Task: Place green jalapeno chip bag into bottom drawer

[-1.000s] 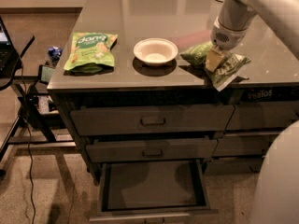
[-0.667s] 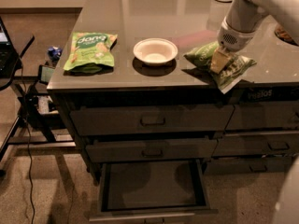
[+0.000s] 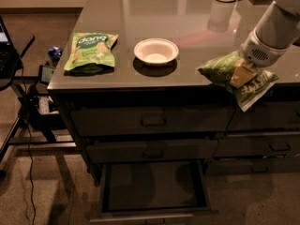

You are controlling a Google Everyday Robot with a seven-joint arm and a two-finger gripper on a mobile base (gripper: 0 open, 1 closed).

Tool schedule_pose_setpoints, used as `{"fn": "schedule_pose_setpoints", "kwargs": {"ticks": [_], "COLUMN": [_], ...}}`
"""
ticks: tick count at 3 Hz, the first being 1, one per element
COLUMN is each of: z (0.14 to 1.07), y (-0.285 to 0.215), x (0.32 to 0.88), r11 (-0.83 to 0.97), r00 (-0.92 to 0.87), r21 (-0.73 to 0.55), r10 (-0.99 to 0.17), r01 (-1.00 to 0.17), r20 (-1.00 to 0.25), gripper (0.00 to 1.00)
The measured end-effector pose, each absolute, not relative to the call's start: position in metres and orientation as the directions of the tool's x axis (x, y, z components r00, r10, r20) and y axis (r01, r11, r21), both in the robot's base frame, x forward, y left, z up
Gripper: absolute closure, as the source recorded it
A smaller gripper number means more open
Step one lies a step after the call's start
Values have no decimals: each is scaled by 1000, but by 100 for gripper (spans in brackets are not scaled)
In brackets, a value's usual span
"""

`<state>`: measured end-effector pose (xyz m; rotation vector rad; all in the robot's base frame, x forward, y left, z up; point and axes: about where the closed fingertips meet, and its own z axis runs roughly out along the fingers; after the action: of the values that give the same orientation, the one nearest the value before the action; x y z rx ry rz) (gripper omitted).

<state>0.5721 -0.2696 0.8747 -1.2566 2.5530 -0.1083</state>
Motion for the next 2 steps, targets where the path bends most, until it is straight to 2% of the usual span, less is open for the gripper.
{"fn": "schedule_pose_setpoints", "kwargs": {"ticks": [2], "z": [880], "y": [-261], "x": [554], "r11": [618], "r00": [-586], "r21": [-202], "r10": [-785], "r01": [-760], "r20": [-202], "gripper": [100]}}
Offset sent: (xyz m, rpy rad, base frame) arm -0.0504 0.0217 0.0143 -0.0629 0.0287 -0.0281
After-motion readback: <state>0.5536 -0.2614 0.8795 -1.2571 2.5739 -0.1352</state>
